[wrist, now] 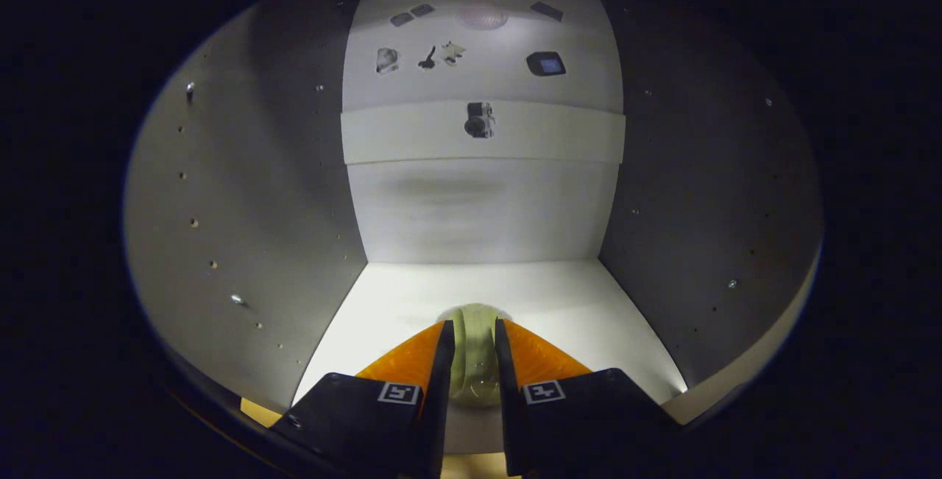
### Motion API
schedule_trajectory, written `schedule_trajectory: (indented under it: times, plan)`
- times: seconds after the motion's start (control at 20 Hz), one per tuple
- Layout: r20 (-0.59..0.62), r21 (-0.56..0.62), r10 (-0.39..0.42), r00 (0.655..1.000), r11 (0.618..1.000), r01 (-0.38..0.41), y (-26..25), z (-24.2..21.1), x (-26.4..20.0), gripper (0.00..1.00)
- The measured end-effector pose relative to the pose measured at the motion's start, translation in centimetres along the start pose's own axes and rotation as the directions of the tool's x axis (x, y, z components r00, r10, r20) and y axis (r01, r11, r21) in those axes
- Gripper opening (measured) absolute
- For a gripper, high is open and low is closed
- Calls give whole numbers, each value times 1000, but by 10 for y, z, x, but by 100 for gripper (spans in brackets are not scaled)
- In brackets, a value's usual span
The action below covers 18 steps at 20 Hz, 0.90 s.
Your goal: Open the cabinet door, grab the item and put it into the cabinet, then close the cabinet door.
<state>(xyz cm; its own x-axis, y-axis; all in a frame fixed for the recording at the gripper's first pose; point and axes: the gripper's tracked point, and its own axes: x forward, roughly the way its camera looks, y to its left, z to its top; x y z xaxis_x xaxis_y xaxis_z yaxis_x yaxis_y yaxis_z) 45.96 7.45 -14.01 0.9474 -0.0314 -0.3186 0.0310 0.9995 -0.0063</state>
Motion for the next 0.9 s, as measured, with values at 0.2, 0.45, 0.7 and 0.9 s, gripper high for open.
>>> schedule_trajectory:
  times: [0.2, 0.45, 0.7, 0.9]
  plan:
    - [89, -3, 2, 996, 1000, -2, -1, 27, -56, 47]
    - [179, 12, 47, 983, 999, -50, 13, 39, -145, 54]
    - [255, -2, 85, 963, 996, -87, 31, 34, -228, 66]
    - [281, 5, 95, 955, 995, -101, 43, 13, -288, 74]
